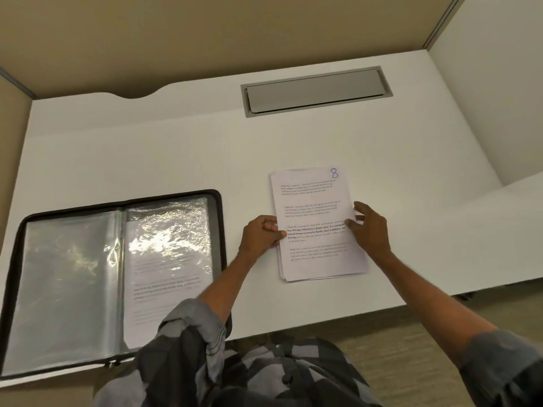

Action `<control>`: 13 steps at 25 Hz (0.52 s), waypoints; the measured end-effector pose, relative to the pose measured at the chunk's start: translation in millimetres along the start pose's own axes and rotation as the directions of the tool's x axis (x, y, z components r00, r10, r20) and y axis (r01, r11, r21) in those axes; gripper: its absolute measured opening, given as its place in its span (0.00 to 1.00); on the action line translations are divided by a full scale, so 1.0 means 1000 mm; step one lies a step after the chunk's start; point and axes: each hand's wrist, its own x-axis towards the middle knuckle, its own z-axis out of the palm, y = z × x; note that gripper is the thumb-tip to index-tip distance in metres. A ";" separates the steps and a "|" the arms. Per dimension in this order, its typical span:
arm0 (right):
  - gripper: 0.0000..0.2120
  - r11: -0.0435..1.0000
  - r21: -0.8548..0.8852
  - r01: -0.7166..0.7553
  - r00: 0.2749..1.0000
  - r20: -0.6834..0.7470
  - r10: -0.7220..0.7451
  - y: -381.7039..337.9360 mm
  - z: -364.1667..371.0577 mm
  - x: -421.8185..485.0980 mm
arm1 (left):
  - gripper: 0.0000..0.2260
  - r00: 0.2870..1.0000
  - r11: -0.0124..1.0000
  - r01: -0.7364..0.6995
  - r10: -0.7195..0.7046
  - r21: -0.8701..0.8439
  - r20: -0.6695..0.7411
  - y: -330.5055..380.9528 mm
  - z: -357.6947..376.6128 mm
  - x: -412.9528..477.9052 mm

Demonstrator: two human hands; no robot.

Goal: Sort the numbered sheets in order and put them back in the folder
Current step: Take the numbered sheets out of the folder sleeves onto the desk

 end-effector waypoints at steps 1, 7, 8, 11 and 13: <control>0.29 0.998 -0.045 0.041 0.999 -0.014 -0.042 0.001 0.005 -0.003 | 0.23 0.999 0.997 -0.034 0.036 0.067 -0.028 -0.001 0.000 0.000; 0.32 0.886 -0.251 0.391 0.920 0.143 -0.366 -0.020 0.059 -0.044 | 0.26 0.950 0.842 -0.277 0.313 0.463 -0.001 -0.016 -0.019 -0.017; 0.32 0.856 -0.274 0.439 0.898 0.180 -0.402 -0.023 0.069 -0.053 | 0.26 0.938 0.800 -0.303 0.345 0.518 0.015 -0.021 -0.023 -0.021; 0.30 0.793 -0.309 0.525 0.848 0.265 -0.459 -0.036 0.097 -0.074 | 0.26 0.908 0.672 -0.341 0.416 0.657 0.046 -0.032 -0.036 -0.035; 0.31 0.764 -0.321 0.559 0.826 0.291 -0.482 -0.046 0.113 -0.086 | 0.26 0.902 0.619 -0.335 0.428 0.710 0.053 -0.038 -0.049 -0.042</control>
